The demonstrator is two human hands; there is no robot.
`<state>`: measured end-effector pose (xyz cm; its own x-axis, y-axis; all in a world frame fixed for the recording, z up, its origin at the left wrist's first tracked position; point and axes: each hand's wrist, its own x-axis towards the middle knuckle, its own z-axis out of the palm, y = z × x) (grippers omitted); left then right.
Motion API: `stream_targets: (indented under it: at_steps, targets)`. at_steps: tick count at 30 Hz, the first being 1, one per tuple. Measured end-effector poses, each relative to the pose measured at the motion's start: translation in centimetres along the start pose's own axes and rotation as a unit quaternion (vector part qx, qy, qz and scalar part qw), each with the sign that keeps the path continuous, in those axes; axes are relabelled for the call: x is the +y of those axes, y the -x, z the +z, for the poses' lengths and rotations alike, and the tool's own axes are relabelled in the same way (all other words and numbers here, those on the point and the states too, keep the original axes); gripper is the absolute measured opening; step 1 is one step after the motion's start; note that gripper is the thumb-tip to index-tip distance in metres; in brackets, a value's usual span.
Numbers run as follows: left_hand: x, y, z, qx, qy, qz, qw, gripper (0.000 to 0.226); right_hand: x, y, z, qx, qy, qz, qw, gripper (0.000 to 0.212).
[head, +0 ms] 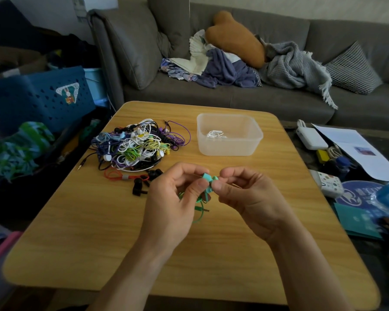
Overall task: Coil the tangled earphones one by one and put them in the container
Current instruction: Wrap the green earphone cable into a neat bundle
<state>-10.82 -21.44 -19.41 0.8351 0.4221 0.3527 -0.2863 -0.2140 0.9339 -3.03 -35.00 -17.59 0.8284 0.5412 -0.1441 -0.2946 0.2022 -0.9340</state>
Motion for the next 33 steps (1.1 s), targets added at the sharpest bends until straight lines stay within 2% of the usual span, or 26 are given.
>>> stream_targets:
  at_steps: [5, 9, 13, 19, 23, 33]
  targets:
    - [0.0, 0.1, 0.1, -0.004, 0.006, 0.009, 1.000, 0.011, 0.0, -0.1, -0.2, -0.021, -0.012, -0.002, 1.000, 0.029]
    - [0.1, 0.0, 0.2, 0.002, 0.006, 0.014, 1.000, 0.011, 0.1, -0.1, -0.4, -0.041, -0.014, -0.009, 0.999, 0.036]
    - [0.1, 0.1, 0.1, 0.015, -0.013, 0.030, 0.999, 0.011, 0.1, 0.0, -0.2, -0.028, 0.007, -0.033, 0.999, 0.031]
    - [-0.4, 0.2, -0.1, 0.070, -0.155, 0.109, 0.979, 0.012, 0.8, -0.2, 0.8, 0.001, 0.012, -0.059, 0.998, 0.028]
    - [-0.6, 0.0, -0.4, 0.095, -0.202, 0.143, 0.964, 0.011, 1.2, -0.2, 1.3, 0.008, 0.023, -0.086, 0.996, 0.022]
    - [-0.7, -0.2, -0.9, 0.107, -0.170, 0.118, 0.973, 0.012, 1.9, 0.2, 2.6, 0.037, 0.036, -0.165, 0.985, 0.023]
